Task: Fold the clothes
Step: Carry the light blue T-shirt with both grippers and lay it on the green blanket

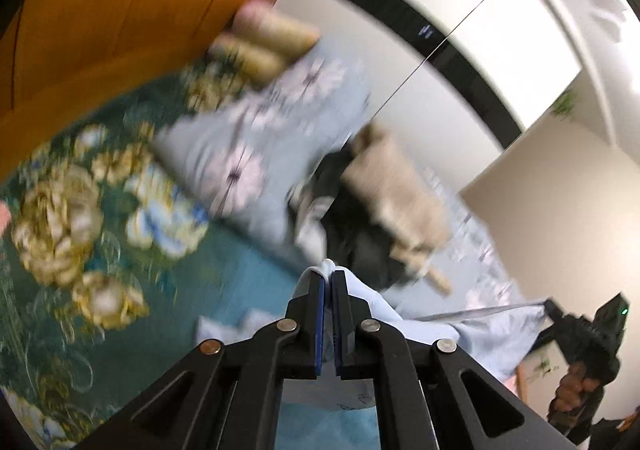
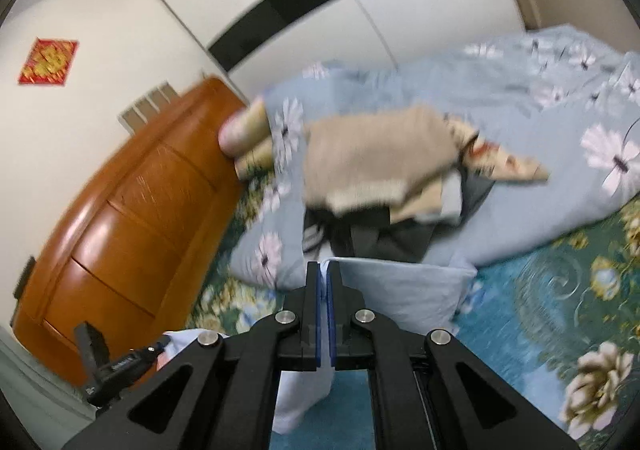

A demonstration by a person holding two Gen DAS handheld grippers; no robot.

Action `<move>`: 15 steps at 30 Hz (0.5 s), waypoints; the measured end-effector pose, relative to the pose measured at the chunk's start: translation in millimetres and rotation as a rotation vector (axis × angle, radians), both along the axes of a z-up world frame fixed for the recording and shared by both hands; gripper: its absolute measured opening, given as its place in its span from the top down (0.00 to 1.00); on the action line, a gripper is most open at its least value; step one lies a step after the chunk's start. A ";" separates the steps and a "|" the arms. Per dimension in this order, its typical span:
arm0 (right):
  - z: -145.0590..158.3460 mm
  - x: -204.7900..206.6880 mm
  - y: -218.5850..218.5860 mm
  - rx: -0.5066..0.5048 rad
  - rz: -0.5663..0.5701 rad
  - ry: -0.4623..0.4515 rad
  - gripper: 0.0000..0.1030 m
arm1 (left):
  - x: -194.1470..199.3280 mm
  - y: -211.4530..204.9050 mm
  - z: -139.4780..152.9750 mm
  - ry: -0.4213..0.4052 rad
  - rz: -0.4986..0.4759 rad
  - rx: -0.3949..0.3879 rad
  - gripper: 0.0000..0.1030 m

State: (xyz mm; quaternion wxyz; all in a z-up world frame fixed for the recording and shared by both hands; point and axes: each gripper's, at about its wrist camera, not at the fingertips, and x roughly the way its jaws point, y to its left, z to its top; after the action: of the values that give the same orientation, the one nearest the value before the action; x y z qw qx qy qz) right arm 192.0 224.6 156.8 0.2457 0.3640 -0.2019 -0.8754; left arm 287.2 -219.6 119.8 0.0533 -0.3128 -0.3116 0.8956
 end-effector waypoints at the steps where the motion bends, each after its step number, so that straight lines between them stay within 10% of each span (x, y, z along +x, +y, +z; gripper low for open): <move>1: 9.4 6.7 6.4 -0.008 -0.006 0.023 0.98 | 4.4 -1.9 13.9 0.041 0.004 -0.001 0.97; 15: 107.6 118.1 78.8 -0.021 -0.051 0.341 0.98 | 93.6 43.9 118.7 0.345 -0.015 -0.161 0.96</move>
State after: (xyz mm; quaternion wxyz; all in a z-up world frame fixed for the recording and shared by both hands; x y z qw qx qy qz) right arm 310.1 303.4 264.4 0.2578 0.2024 -0.1759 -0.9283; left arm 380.8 -175.7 238.5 0.0873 -0.1601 -0.2229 0.9576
